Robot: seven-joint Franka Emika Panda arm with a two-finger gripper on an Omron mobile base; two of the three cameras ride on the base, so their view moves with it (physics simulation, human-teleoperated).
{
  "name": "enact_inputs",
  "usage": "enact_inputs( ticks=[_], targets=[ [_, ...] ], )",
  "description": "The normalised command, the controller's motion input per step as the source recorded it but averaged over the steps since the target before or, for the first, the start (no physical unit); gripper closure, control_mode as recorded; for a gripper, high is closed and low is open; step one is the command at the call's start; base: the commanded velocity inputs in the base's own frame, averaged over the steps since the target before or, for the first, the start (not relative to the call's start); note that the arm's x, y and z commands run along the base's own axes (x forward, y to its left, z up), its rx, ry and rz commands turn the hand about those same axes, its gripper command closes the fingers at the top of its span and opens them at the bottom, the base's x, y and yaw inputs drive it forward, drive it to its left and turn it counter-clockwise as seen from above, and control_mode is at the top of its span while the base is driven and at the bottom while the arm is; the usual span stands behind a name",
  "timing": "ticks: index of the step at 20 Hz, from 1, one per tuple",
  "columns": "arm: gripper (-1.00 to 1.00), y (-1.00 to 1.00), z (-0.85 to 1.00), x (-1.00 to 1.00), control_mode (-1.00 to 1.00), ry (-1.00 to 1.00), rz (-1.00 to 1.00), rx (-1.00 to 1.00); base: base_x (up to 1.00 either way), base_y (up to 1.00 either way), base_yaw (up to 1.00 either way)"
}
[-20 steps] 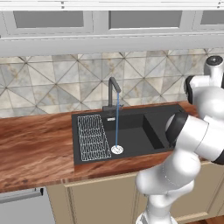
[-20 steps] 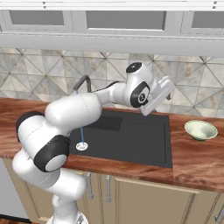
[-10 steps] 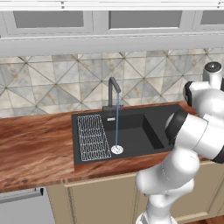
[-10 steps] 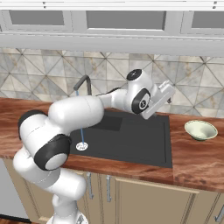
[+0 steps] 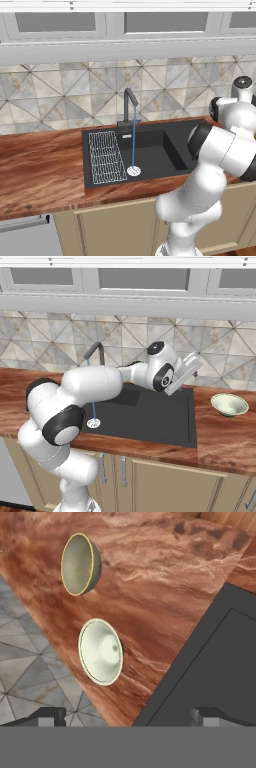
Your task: Rinse each bowl for a few seconds and place them down in the sink or on the counter.
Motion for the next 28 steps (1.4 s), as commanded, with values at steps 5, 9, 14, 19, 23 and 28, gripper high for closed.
enact_inputs(
  ticks=[5,9,14,19,23,28],
  targets=[
    [-1.0,-0.1,-0.15,0.11,-1.0,-0.05,0.0,0.0,0.0,0.0,0.0],
    [-1.0,-0.14,-0.16,0.11,-1.0,-0.04,0.0,0.0,0.0,0.0,0.0],
    [-1.0,-0.17,-0.17,0.11,-1.0,-0.02,-0.01,0.0,0.0,0.0,0.0],
    [-1.0,-0.15,-0.16,0.13,-1.0,0.0,0.0,0.0,0.0,0.0,0.0],
    [-1.0,-0.16,-0.17,0.1,-1.0,0.0,0.0,0.0,0.0,0.0,0.0],
    [-1.0,-0.19,-0.17,0.07,-1.0,0.0,0.0,0.01,0.0,0.0,0.0]
  ],
)
